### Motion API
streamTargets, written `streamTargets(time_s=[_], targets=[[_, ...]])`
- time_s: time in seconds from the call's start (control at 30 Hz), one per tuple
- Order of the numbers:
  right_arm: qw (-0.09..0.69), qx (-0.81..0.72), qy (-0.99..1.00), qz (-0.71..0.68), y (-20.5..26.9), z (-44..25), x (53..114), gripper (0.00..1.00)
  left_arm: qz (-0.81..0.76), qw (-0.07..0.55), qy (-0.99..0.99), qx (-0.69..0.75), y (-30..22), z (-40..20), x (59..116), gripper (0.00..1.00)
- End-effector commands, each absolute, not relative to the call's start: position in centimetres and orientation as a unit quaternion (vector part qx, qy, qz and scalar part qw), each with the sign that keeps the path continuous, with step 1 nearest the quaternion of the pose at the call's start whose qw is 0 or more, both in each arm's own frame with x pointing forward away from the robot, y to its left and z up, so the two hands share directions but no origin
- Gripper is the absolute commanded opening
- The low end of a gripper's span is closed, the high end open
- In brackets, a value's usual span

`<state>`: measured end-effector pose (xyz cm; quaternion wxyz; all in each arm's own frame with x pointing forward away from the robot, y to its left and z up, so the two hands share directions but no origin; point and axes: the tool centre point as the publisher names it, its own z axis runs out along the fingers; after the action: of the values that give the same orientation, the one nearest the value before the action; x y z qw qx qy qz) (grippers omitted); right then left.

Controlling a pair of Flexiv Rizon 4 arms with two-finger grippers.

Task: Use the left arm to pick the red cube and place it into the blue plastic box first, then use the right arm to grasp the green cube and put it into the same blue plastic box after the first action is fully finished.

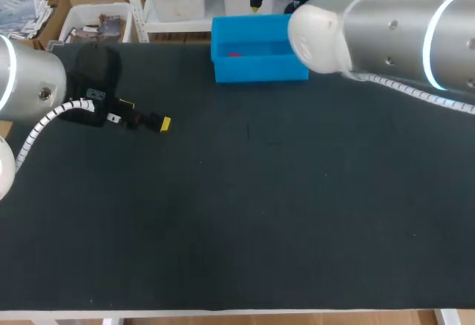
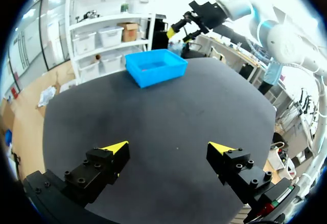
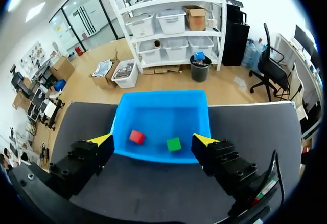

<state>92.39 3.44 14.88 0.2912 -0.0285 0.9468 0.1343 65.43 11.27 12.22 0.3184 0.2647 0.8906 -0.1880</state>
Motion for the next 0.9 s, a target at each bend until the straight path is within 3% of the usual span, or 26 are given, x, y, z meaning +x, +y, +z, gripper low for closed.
streamTargets(time_s=[0.03, 0.9], targets=[[0.338, -0.021, 0.931, 0.134, 0.2, 19.7, 82.8, 1.0, -0.191, 0.32, 0.889, 0.266, 11.4, 12.1, 65.5, 1.0], [0.358, 0.001, 0.919, 0.162, -4.9, 19.7, 72.3, 1.0, -0.191, 0.32, 0.889, 0.266, 11.4, 12.1, 65.5, 1.0]])
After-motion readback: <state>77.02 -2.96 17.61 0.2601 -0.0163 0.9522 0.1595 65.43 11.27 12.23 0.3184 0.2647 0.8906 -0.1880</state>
